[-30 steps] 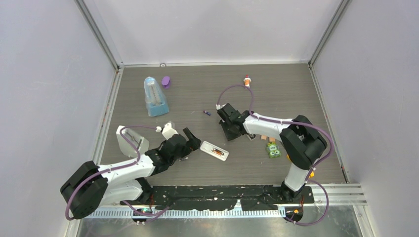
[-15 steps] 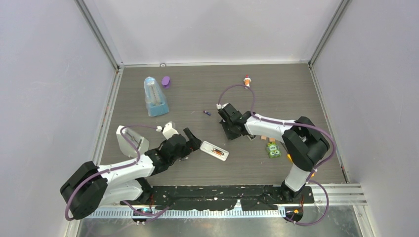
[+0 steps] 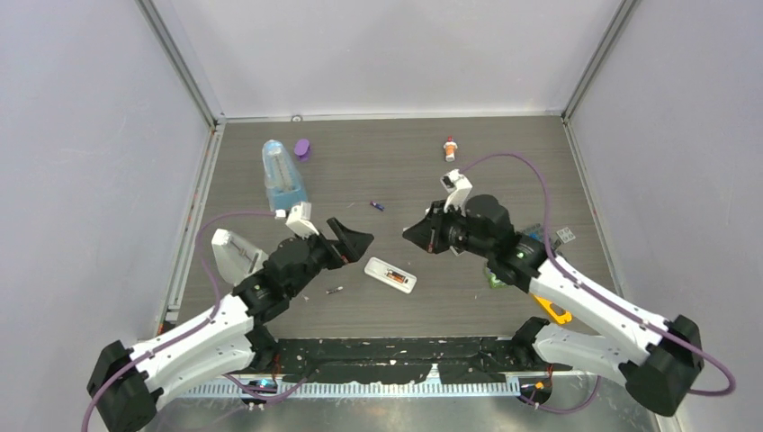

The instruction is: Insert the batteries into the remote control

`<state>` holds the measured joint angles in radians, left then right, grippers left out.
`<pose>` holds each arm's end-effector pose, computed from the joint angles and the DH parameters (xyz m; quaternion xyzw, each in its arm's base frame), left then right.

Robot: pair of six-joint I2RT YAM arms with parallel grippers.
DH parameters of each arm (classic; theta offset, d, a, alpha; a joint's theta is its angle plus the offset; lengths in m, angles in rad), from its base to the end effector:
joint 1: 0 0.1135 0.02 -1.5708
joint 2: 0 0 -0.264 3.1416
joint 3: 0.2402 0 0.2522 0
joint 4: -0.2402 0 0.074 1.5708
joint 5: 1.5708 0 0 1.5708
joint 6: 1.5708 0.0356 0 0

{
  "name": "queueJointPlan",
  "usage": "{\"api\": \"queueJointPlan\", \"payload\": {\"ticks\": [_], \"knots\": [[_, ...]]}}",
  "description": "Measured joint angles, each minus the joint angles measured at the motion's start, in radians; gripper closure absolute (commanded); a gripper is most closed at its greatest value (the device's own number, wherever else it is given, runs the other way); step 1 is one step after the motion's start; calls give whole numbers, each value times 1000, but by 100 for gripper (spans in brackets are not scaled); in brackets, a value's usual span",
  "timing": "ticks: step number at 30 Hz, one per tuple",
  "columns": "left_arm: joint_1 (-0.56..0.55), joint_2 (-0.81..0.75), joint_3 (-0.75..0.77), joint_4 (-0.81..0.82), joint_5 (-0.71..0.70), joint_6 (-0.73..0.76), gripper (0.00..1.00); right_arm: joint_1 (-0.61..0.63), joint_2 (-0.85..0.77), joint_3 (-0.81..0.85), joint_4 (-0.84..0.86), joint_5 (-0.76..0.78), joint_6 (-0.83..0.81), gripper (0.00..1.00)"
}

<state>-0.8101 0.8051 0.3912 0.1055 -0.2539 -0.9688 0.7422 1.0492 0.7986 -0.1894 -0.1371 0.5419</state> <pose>0.1366 -0.1306 0.2273 -0.1380 0.7924 -0.3903 0.4481 0.1732 0.1655 0.2932 -0.1207 0.8345 0.3664 0.3934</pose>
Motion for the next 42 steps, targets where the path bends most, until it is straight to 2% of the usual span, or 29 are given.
{"api": "queueJointPlan", "payload": {"ticks": [5,11,16,19,24,30,42], "knots": [[14,-85,74,64,108,13,0,0,-163,-84,192,-154,170,95],[25,-107,189,140,226,-11,0,0,-241,-109,451,-325,336,95],[32,-56,238,287,358,-120,0,0,-251,-109,673,-432,456,95],[32,10,243,429,441,-225,3,0,-253,-109,796,-472,517,95],[32,140,253,656,547,-429,10,0,-251,-106,953,-502,598,95],[2,216,314,808,612,-622,17,0,-213,-85,1087,-512,663,95],[-38,201,323,901,640,-735,26,0,-81,-84,1353,-508,807,95]]}}
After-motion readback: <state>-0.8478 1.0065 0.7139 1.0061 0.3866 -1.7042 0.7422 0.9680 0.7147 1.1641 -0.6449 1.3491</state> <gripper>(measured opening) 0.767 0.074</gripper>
